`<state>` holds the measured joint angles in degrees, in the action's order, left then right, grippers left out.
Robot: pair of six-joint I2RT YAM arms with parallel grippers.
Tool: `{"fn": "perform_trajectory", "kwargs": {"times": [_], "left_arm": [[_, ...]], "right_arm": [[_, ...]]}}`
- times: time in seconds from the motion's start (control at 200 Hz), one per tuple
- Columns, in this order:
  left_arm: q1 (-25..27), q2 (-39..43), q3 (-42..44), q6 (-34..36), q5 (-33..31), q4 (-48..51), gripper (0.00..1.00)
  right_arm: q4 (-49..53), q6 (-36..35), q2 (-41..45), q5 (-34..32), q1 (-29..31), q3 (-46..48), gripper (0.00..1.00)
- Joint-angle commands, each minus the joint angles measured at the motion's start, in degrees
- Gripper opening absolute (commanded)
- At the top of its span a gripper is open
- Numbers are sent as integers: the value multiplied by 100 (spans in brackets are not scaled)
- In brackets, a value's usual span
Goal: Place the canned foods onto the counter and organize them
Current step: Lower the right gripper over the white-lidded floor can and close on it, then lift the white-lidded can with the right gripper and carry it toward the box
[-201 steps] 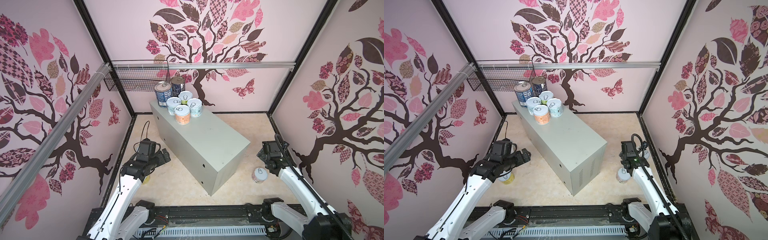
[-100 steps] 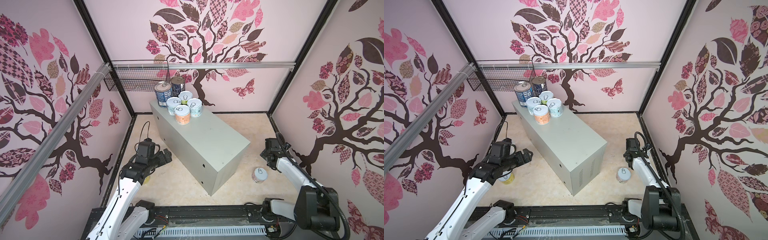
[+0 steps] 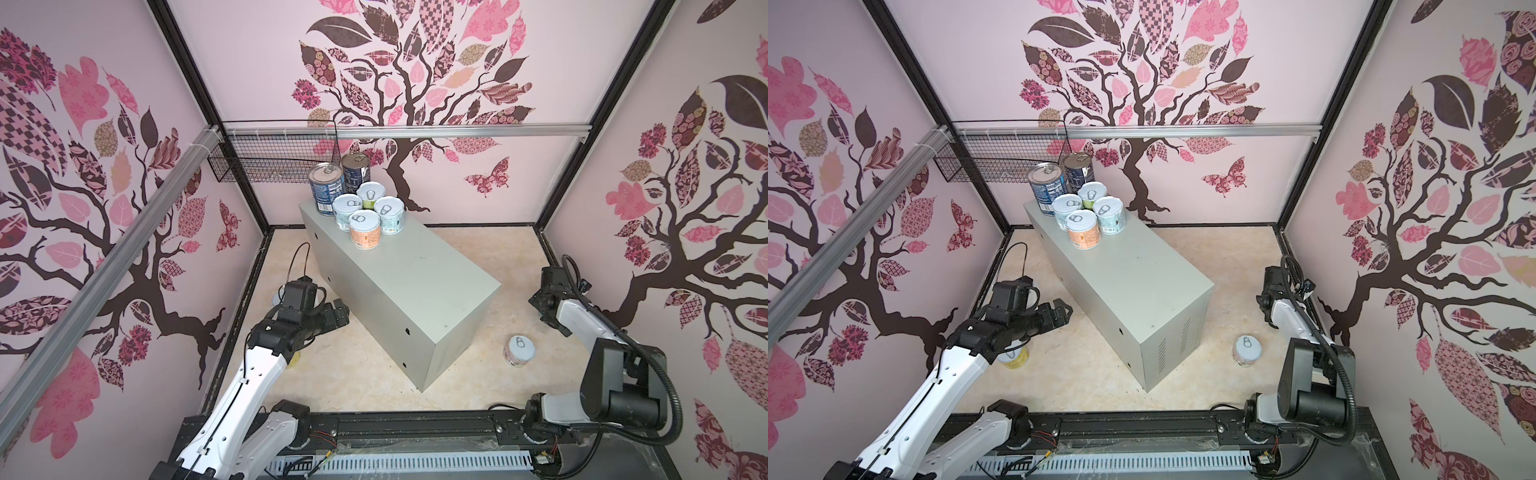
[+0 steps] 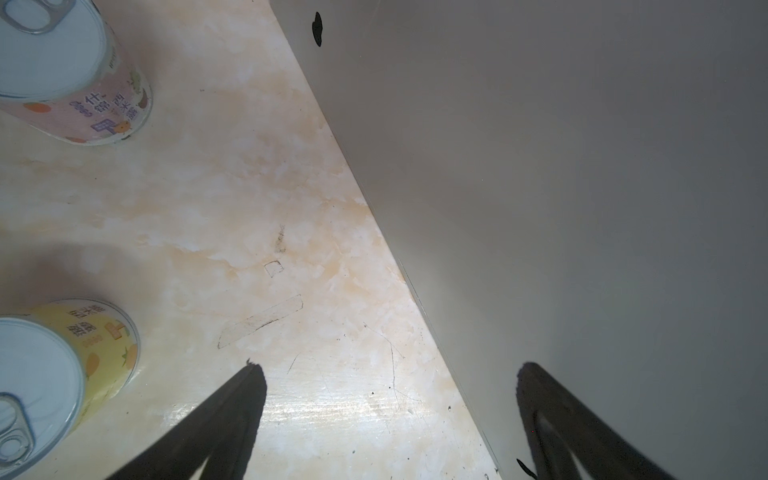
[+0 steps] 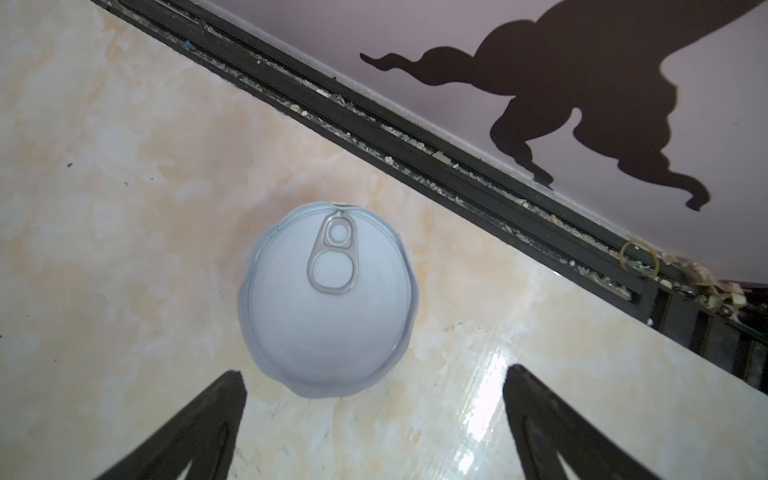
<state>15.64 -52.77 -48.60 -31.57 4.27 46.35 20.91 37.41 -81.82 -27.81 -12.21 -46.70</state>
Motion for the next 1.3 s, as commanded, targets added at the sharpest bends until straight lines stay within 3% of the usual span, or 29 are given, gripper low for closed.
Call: {"fn": "perform_trajectory", "kwargs": {"times": [0.0, 0.245, 0.665, 0.975, 1.18, 1.29], "left_arm": [[83, -5, 83, 74, -35, -4, 98], [183, -35, 44, 98, -118, 67, 98], [255, -84, 32, 116, -114, 102, 98], [295, -97, 19, 130, -150, 137, 98], [335, -128, 8, 143, -161, 139, 98], [333, -128, 8, 145, -168, 151, 98]], "right_arm": [[-42, -122, -326, 30, -75, -295, 100], [-107, -245, -699, 53, -234, -555, 100], [-342, -426, -1371, 875, -476, -882, 100], [-293, -589, -1835, 824, -476, -1076, 100], [-314, -699, -1899, 870, -476, -1111, 94], [-356, -736, -1881, 909, -476, -1090, 85]]}}
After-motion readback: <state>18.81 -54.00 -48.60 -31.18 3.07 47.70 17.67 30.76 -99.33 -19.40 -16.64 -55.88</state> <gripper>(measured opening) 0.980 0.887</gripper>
